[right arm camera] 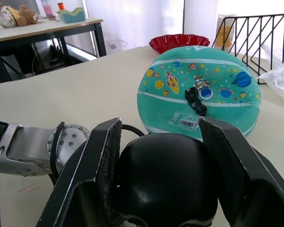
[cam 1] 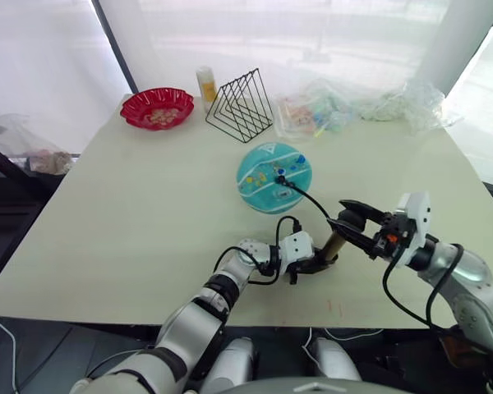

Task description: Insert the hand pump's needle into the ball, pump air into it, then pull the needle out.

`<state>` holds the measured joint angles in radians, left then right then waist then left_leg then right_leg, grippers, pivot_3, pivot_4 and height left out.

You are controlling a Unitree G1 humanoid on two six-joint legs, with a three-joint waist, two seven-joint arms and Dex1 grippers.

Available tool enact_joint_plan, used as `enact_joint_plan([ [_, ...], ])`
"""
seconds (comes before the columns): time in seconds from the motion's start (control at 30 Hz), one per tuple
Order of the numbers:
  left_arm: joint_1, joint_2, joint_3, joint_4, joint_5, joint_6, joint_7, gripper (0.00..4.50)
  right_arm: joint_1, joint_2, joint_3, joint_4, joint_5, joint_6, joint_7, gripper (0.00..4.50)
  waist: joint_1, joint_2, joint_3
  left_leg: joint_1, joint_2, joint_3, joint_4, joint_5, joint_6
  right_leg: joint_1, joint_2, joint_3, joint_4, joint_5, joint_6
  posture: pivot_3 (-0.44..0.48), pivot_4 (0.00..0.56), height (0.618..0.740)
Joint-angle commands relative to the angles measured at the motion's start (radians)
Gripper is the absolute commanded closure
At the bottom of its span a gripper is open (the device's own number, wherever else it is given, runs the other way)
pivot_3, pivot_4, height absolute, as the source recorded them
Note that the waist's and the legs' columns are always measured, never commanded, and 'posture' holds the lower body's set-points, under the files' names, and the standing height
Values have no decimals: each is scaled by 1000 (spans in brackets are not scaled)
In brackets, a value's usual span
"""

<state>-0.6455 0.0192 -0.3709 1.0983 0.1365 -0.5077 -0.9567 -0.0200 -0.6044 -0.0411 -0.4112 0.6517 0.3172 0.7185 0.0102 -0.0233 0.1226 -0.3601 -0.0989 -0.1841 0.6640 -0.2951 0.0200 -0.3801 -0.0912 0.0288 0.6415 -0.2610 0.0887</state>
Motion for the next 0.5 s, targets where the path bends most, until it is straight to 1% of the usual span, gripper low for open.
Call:
enact_joint_plan([
  [0.03,62,34,-57,102,86,59,-29,3387,-69,-61,-137,-46,99,71,-5,2397,1,2,2,0,0,0,0,0,0,0,0,0,0,0,0,0,150,740],
  [0.13,62,35,-57,103,87,58,-29,3387,-149,-125,-214,-89,215,151,-17,2397,3,5,5,-1,0,0,1,0,0,0,-1,0,0,0,0,0,150,740],
  [0.27,62,36,-58,104,88,57,-31,3387,-224,-197,-291,-101,325,237,-32,2397,4,6,7,-3,0,-1,0,0,0,-1,-1,0,0,0,0,0,150,740],
  [0.33,61,36,-59,105,89,56,-33,3387,-265,-243,-342,-96,384,282,-38,2397,4,7,8,-3,-1,-1,0,0,0,-1,-2,-1,0,0,0,0,150,740],
  [0.4,59,37,-60,106,90,54,-35,3387,-323,-312,-410,-73,464,338,-51,2397,4,10,10,-4,-1,0,1,0,0,-1,-3,0,0,0,0,0,150,740],
  [0.5,57,39,-62,106,93,53,-37,3387,-383,-386,-463,-52,539,400,-74,2397,5,9,12,-4,-1,0,0,0,0,-1,-3,-1,0,0,0,0,150,740],
])
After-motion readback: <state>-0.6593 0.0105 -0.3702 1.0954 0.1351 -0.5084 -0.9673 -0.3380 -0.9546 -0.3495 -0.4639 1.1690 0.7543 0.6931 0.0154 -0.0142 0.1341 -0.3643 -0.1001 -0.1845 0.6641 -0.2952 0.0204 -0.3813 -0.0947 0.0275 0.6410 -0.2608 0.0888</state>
